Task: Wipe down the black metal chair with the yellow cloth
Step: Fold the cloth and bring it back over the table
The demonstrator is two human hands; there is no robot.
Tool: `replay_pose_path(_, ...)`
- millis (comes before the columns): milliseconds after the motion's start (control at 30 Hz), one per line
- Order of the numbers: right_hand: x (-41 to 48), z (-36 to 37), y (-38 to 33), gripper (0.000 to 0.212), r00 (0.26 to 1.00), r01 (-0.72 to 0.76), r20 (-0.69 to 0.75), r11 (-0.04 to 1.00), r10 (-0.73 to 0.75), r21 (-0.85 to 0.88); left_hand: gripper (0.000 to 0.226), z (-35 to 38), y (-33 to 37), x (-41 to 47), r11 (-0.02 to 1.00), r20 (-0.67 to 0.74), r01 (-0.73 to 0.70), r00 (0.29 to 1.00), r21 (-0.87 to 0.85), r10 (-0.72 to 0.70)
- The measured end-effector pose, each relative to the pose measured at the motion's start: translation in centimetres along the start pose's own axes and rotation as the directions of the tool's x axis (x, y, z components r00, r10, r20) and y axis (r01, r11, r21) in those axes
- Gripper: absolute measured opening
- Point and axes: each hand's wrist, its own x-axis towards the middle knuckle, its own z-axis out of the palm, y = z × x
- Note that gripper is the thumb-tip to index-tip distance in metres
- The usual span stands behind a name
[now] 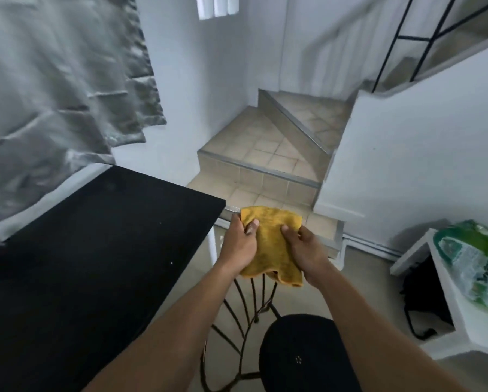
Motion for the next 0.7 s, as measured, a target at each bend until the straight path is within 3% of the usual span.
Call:
replay_pose_path(67,0.6,2.7,-1.2,0.041,0.998,0.068,0.014,0.994,-0.067,-0.082,0.037,-2.5,-0.1,0.5,1.000,-0.050,-0.011,0.999,-0.008,0.010)
replay_pose_path(200,1.4,7.9,-3.2,0.037,0.976,0.205,0.116,0.958,-0.185,-0.202,0.030,-7.3,-1.6,1.0,1.000,-0.234,0.001,0.972,0.001,-0.001)
replay_pose_path(300,2.0,11.0,-3.5,0.037,0.969,0.235,0.155,0.920,-0.195,-0.314,0.021,-10.1,-3.4,0.9,0.997,-0.324,0.065,0.945,0.046,-0.046)
replay_pose_path(600,2.5,20.0,-0.9,0.036,0.960,0.194,0.276,0.834,-0.053,-0.516,0.019,-16.8,-11.5,0.7,0.977,-0.391,0.209,0.904,0.046,-0.175)
replay_pose_path(700,2.7,23.0,0.7,0.034,0.937,0.099,0.336,0.850,0.095,-0.517,0.018,-18.1,-14.4,0.6,0.968,-0.414,0.252,0.882,0.010,-0.226)
